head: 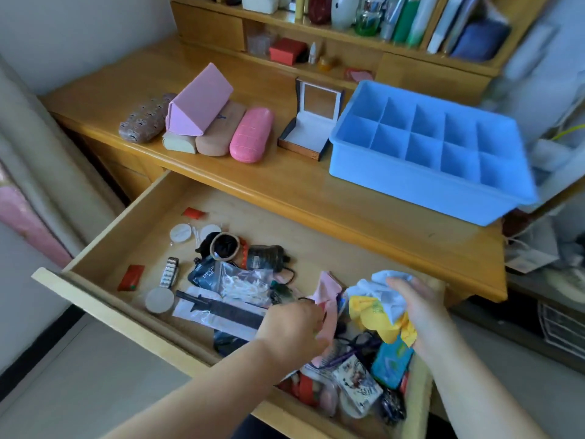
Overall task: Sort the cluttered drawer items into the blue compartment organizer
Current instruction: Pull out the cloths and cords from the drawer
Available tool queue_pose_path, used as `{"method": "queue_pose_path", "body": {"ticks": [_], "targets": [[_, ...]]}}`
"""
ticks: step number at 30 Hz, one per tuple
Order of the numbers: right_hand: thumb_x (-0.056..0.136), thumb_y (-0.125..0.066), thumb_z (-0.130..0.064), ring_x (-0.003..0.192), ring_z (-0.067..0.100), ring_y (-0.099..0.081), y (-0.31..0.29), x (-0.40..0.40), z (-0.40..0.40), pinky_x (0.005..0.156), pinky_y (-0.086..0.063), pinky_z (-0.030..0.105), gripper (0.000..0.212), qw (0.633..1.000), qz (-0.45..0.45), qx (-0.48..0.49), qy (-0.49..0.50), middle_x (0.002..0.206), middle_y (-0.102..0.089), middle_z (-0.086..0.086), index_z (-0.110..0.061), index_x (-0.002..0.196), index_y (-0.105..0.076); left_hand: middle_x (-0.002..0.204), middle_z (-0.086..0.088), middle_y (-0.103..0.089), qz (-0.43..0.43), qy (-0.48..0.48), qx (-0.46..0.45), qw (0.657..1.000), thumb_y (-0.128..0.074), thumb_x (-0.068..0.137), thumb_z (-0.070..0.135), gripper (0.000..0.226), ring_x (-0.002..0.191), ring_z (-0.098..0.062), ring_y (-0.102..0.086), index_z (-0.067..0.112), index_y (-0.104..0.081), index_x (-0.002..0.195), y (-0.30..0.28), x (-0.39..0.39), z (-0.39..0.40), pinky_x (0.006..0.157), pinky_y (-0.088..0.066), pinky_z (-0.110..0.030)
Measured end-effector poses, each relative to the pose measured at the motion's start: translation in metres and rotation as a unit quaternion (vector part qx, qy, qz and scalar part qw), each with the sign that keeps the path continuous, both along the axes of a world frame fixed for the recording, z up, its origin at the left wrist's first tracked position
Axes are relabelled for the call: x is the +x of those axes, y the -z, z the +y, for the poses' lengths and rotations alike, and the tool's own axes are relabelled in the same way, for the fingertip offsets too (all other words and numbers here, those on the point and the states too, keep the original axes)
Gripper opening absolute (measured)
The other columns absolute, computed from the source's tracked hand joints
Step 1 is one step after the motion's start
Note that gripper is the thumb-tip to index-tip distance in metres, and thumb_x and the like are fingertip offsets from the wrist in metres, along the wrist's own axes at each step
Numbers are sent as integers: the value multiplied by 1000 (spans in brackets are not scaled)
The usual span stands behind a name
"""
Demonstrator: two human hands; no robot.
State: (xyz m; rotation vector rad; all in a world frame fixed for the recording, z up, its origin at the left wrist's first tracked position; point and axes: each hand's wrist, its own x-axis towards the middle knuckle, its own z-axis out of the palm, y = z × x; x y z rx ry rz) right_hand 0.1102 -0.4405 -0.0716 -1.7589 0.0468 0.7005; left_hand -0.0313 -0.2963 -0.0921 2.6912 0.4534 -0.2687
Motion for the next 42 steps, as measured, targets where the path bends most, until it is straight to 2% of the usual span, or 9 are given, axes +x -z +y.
{"method": "queue_pose_path", "body": {"ticks": [2, 4, 10, 14, 18, 23, 33, 37, 42], "targets": [[86, -65, -30, 89, 32, -66, -3, -4, -12, 86, -47, 46, 15, 1000, -1, -16, -10, 88, -72, 13, -18, 77, -68, 89, -1, -62, -19, -1, 23, 1000, -44, 94, 28, 21, 77, -23, -60, 17, -61, 88, -1, 4, -1, 65, -49, -29], [87, -65, -32, 92, 32, -66, -5, -5, -23, 91, -47, 48, 16, 999, -14, -24, -16, 91, -73, 11, -17, 80, -69, 76, 0, -58, -73, -76, -92, 990, -48, 93, 27, 23, 69, -20, -55, 19, -58, 74, -6, 6, 6, 60, -43, -29], [77, -69, -53, 109, 28, -61, -9, -5, -32, 103, -41, 52, 22, 998, 62, -5, -24, 111, -69, 4, -35, 88, -72, 68, -4, -61, -234, -240, -441, 833, -57, 87, 15, 17, 64, -16, -54, 13, -56, 70, -55, 13, 22, 65, -40, -30], [60, -79, -52, 99, 34, -67, 2, -13, -23, 94, -48, 49, 57, 964, 231, 101, -87, 106, -70, 16, -22, 108, -69, 81, 11, -69, -141, -19, -391, 909, -60, 87, 28, 10, 75, -5, -63, 20, -65, 81, -56, 16, -27, 74, -49, -20], [75, -72, -11, 83, 28, -67, 14, -15, -24, 72, -48, 35, 14, 996, 78, 41, -22, 82, -74, 7, -24, 82, -71, 71, 7, -65, -172, -90, -341, 920, -56, 91, 22, 15, 65, -7, -56, 24, -70, 86, -25, 30, -23, 64, -46, -25], [85, -54, 3, 66, 13, -54, 22, -5, -32, 62, -33, 29, 41, 1000, -30, 5, -4, 66, -63, -5, -34, 72, -68, 111, 1, -66, 13, -105, -64, 992, -46, 95, 17, 24, 98, -21, -62, 18, -65, 110, 17, 40, 57, 76, -45, -23], [87, -46, 8, 61, 10, -51, 8, 14, -40, 55, -35, 24, 32, 999, -50, -6, 16, 70, -59, 0, -19, 79, -62, 121, -5, -58, 283, 108, 176, 937, -45, 89, 0, 38, 110, -30, -57, 21, -60, 115, 10, 55, 82, 86, -52, -44], [87, -45, 6, 68, 14, -53, 2, 15, -41, 58, -35, 27, 33, 998, -54, -20, 8, 77, -62, 1, -21, 81, -64, 129, -10, -49, 221, 115, 181, 951, -46, 93, 7, 34, 115, -28, -54, 9, -54, 125, 10, 51, 84, 89, -51, -40], [89, -48, 5, 73, 14, -52, -4, 10, -38, 63, -36, 27, 32, 1000, -23, 7, 4, 81, -61, 3, -22, 81, -64, 112, -8, -55, 20, -55, -34, 998, -45, 94, 12, 20, 92, -23, -56, 9, -63, 104, -18, 45, 96, 80, -46, -30]]}}
